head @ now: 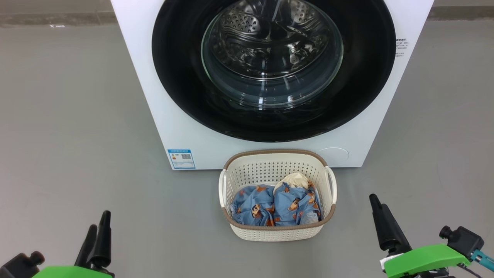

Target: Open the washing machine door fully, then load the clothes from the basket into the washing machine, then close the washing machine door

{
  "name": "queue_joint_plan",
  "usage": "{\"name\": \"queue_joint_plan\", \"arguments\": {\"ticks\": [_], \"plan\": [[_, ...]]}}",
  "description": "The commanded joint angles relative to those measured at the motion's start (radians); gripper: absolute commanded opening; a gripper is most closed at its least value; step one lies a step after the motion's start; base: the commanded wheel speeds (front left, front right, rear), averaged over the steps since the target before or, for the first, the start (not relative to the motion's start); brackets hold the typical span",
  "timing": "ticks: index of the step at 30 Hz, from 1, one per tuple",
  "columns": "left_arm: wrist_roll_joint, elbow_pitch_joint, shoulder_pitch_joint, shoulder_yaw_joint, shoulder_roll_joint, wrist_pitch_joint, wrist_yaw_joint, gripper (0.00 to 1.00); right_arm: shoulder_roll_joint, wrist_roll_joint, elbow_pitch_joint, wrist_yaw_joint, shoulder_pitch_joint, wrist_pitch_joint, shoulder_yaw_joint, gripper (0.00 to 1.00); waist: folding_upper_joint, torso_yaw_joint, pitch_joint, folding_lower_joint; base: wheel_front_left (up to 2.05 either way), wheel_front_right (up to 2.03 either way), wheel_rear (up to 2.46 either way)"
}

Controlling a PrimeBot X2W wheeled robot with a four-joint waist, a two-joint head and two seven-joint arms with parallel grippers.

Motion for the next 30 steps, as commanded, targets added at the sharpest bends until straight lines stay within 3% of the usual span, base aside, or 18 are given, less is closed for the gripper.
{"name": "queue_joint_plan", "arguments": {"ticks": [1, 14, 30], "plan": [[0.032, -0.032, -0.018, 0.021, 0.027, -0.011, -0.002, 1.0, -0.009, -0.034, -0.037, 0.001, -0.052, -0.014, 0.018, 1.0, 0.0, -0.001, 0.0, 0.0, 0.0, 0.0, 0.0], [0.201, -0.04, -0.017, 0.017, 0.037, -0.05, -0.003, 1.0, -0.01, -0.3, -0.029, 0.001, -0.057, -0.052, 0.04, 1.0, 0.0, -0.005, -0.002, 0.0, 0.0, 0.0, 0.0], [0.318, -0.049, -0.01, 0.019, 0.056, -0.099, -0.003, 1.0, -0.012, -0.522, -0.047, 0.001, -0.067, -0.098, 0.057, 1.0, 0.0, -0.009, -0.006, -0.0001, 0.0, 0.0, 0.0]]}}
